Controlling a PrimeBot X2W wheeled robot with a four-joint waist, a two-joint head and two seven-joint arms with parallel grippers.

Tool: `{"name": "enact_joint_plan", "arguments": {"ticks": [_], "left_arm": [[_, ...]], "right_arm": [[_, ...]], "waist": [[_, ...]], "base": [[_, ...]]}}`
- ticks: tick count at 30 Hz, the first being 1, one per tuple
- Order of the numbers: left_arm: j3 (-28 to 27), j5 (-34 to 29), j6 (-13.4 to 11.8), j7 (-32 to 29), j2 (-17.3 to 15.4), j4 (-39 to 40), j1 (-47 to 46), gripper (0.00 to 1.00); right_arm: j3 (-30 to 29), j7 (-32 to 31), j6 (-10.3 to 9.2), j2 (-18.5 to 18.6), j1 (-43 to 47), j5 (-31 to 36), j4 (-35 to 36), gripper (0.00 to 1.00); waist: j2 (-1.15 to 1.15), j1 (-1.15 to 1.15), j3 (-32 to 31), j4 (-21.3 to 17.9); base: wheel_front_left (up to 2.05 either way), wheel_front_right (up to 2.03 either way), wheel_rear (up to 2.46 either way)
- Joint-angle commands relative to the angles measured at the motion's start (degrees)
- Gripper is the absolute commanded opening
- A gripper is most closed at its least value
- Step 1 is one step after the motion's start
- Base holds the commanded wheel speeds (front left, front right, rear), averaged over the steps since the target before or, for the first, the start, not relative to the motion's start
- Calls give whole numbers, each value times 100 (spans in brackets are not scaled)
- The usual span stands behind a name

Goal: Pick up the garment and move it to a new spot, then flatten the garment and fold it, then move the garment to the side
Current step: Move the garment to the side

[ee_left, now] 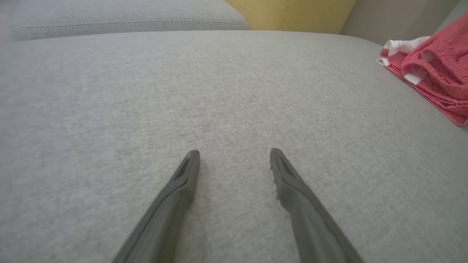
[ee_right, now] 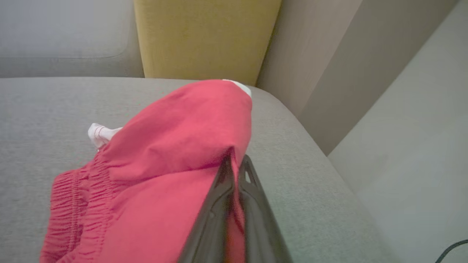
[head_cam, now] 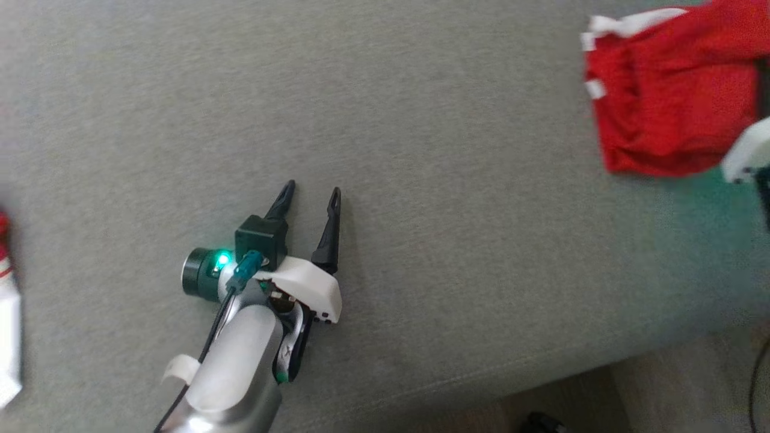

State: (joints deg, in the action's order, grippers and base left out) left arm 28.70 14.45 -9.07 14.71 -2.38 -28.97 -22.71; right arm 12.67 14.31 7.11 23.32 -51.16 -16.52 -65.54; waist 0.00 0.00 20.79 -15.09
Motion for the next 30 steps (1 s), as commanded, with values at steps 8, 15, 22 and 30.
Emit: {"name": "enact_joint_plan", "arguments": {"ticks": [8,15,22,30], "left_arm": [[-320,7,-65,29,-50,166,151,100],[-324,62,-77,29,-50,68,138,100],[-340,115,-127,29,-50,86,180,100],[-593,116,-237,29,-50,293,422,100]], "right_arm": [[-499,68,37,537,-290,820,-206,0],[-1096,69,37,581,-164,1231,67,100],[-1712,69,37,211,175,1664,1032,100],[-1655,69,37,-645,709,1737,2368,100]], "waist": [[0,0,-66,341],[0,0,-39,407],[0,0,-202,550],[0,0,-588,837]], "base": [[0,0,0],[0,0,0],[0,0,0],[0,0,0]]}}
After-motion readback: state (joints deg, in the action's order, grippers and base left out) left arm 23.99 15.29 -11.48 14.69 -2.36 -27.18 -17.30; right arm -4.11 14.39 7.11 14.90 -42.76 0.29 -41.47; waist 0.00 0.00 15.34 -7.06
